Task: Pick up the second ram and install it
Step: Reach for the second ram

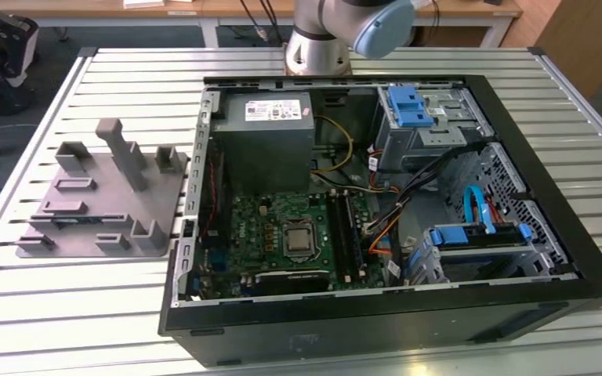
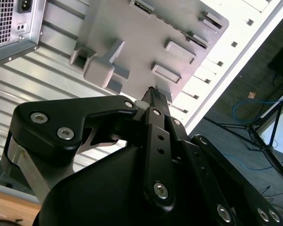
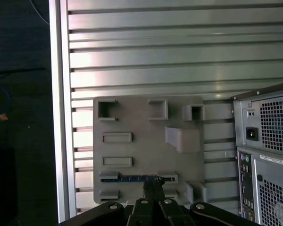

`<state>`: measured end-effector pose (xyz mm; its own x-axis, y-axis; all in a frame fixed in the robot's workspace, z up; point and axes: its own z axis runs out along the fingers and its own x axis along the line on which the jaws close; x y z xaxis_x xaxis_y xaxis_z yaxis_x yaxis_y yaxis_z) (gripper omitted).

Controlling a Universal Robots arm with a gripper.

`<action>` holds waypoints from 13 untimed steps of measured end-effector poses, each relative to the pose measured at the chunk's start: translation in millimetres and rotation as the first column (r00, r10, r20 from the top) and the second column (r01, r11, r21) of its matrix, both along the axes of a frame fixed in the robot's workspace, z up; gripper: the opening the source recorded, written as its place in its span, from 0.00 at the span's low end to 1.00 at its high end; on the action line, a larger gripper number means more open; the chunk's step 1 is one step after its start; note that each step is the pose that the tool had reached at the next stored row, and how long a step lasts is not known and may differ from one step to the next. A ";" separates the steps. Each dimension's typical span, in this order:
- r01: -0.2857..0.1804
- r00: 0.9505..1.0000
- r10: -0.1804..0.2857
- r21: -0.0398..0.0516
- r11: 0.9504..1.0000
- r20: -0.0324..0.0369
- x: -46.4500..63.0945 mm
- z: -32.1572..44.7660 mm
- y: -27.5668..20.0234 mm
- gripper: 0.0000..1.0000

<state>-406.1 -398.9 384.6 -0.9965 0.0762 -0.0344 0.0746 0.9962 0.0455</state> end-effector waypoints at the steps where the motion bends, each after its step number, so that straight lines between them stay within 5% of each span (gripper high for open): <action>1: 0.000 1.000 0.000 0.000 1.000 0.000 -1.8 -0.1 0.0 0.10; 13: 0.000 1.000 0.000 0.000 1.000 0.000 -24.2 -6.6 0.0 0.10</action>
<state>-430.3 -398.9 378.1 -0.9965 0.0761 -0.0345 0.0745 0.9962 0.0456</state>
